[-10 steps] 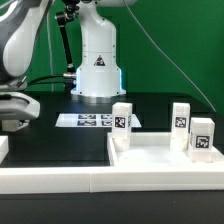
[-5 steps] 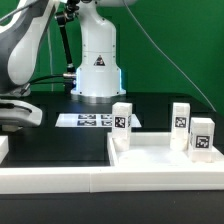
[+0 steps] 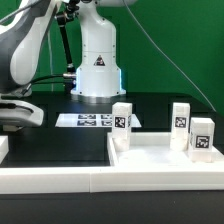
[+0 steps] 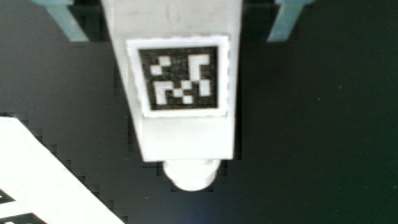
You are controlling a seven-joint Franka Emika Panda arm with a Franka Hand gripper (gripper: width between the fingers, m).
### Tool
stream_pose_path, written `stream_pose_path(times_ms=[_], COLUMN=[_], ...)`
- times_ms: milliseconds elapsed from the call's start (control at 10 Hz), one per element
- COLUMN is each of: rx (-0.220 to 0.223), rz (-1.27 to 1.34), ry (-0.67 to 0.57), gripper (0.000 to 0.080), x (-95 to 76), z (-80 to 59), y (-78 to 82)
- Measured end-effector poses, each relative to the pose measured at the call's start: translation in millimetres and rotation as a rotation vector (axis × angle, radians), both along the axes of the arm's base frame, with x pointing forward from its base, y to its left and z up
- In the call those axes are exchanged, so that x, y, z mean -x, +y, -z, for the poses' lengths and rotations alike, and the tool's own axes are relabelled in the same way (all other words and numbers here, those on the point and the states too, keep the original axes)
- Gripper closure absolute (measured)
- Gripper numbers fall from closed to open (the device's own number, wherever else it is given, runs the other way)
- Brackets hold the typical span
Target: Assemble square table
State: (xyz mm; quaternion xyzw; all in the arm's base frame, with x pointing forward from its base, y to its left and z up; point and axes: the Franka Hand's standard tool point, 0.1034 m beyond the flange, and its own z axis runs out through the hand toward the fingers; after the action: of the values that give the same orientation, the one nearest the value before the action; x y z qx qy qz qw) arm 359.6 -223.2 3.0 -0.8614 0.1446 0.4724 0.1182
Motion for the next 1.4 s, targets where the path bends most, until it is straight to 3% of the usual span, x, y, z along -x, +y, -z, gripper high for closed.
stream_pose_path(times_ms=[100,400,500,700,1000,1100,1300,1400], rx=[-0.003,0.030,0.010,0.021,0.041,0.080,0.118,0.145], rz=[-0.044,-0.047,-0.058,-0.071,-0.077,-0.091,-0.081,-0.072], ry=[-0.006,0.006,0.016,-0.006,-0.048,-0.140,-0.217,-0.281], gripper=[0.0512,0.0512,0.0511,0.0511,0.0511,0.0511,0.0511,0.0511], x=[-6.7,-32.4,-42.3,-54.8,-59.7,-69.6,-71.7,-82.5], z=[-7.7,-41.8,-53.7,-59.7,-54.3,-53.1,-68.7,-71.4], y=[3.8,37.4,47.3,55.6,51.0,50.0,66.4,70.8])
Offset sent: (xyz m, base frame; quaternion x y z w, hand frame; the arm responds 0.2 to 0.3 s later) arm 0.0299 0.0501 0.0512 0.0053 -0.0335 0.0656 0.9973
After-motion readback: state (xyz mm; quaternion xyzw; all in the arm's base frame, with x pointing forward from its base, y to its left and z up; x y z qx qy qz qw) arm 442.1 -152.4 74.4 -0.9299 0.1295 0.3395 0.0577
